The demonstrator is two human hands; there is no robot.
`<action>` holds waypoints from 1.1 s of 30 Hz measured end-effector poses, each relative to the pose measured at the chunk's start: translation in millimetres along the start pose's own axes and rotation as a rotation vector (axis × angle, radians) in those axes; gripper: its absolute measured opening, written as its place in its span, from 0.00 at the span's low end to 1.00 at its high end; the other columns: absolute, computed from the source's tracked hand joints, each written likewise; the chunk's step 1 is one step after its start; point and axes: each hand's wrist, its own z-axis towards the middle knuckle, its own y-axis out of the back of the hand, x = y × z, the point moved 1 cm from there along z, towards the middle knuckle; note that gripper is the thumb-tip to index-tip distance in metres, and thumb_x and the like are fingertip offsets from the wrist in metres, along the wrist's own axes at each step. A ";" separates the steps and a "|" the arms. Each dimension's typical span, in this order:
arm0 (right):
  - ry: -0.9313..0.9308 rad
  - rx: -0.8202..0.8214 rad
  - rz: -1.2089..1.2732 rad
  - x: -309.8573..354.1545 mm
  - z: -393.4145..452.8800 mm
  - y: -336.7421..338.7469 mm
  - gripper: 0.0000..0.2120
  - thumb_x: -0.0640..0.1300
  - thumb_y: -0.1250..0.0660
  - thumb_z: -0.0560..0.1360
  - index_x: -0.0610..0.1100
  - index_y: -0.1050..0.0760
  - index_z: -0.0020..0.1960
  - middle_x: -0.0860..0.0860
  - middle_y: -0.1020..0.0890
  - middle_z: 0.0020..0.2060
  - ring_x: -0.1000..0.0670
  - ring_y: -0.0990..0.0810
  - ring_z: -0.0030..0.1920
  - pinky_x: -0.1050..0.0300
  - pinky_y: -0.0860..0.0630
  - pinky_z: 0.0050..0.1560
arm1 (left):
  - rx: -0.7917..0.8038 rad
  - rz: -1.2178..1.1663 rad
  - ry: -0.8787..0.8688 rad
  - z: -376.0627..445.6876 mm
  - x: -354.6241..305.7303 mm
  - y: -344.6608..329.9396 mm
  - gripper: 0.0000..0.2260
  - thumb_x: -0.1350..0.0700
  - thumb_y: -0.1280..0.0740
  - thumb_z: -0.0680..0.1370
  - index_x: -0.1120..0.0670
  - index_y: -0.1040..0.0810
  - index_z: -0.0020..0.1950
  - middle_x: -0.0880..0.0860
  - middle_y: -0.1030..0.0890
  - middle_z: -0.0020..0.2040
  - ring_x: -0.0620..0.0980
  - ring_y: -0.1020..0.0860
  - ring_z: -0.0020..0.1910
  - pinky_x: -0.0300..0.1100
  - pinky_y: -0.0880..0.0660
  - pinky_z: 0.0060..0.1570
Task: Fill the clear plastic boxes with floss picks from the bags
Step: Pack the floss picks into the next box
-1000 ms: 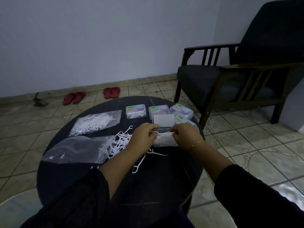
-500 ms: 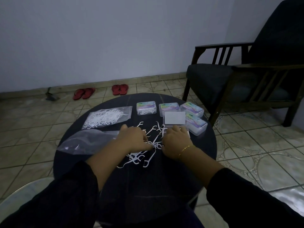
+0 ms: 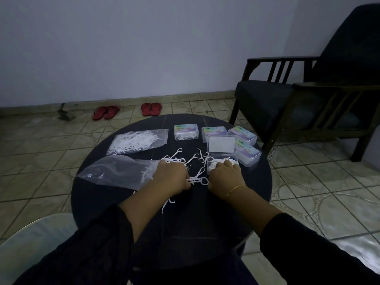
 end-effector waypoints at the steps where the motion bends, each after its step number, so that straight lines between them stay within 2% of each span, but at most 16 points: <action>1: -0.006 0.010 0.007 -0.5 -1.1 0.8 0.18 0.50 0.39 0.77 0.46 0.27 0.64 0.46 0.26 0.62 0.43 0.32 0.64 0.47 0.37 0.64 | -0.013 0.004 -0.007 -0.3 -1.7 -0.6 0.11 0.44 0.35 0.75 0.48 0.17 0.49 0.47 0.18 0.47 0.48 0.22 0.51 0.47 0.41 0.58; 8: -0.051 0.092 0.136 -12.8 -8.3 5.2 0.15 0.53 0.36 0.75 0.50 0.24 0.59 0.46 0.26 0.60 0.44 0.33 0.64 0.47 0.37 0.65 | -0.100 -0.005 -0.032 -2.2 -9.5 3.1 0.11 0.45 0.38 0.78 0.45 0.17 0.49 0.47 0.18 0.45 0.47 0.22 0.48 0.46 0.41 0.59; 14: -0.064 0.017 0.213 -28.3 -1.4 13.1 0.14 0.54 0.36 0.75 0.46 0.20 0.52 0.48 0.23 0.53 0.46 0.28 0.58 0.49 0.32 0.61 | -0.179 -0.048 -0.054 -0.6 -3.9 11.4 0.13 0.47 0.39 0.79 0.50 0.18 0.42 0.48 0.19 0.42 0.48 0.22 0.43 0.45 0.41 0.53; 19: -0.081 -0.076 0.162 -44.4 13.0 33.6 0.13 0.53 0.37 0.76 0.49 0.20 0.55 0.48 0.24 0.55 0.46 0.29 0.59 0.49 0.32 0.61 | -0.195 -0.126 -0.089 5.9 0.6 21.2 0.12 0.44 0.40 0.80 0.46 0.18 0.51 0.45 0.18 0.48 0.46 0.22 0.48 0.44 0.43 0.51; 22: -0.084 -0.111 0.141 -49.2 23.0 37.0 0.14 0.53 0.38 0.77 0.47 0.20 0.55 0.47 0.23 0.54 0.46 0.28 0.57 0.48 0.29 0.60 | -0.200 -0.151 -0.086 11.0 0.9 25.6 0.12 0.44 0.41 0.81 0.45 0.20 0.53 0.45 0.17 0.48 0.46 0.22 0.48 0.45 0.42 0.54; 26: -0.087 -0.108 0.155 -54.4 28.2 35.4 0.14 0.52 0.41 0.79 0.51 0.20 0.57 0.47 0.23 0.55 0.45 0.30 0.59 0.48 0.30 0.59 | -0.234 -0.158 -0.085 17.7 -5.5 33.9 0.13 0.43 0.42 0.81 0.45 0.21 0.55 0.45 0.17 0.48 0.46 0.22 0.48 0.47 0.40 0.58; 33: -0.214 -0.141 0.295 -78.8 25.1 21.7 0.15 0.52 0.41 0.79 0.52 0.23 0.62 0.48 0.22 0.57 0.46 0.30 0.59 0.48 0.30 0.60 | -0.227 -0.135 -0.128 42.3 -33.1 41.0 0.13 0.45 0.42 0.81 0.46 0.19 0.55 0.47 0.17 0.50 0.48 0.22 0.49 0.48 0.42 0.61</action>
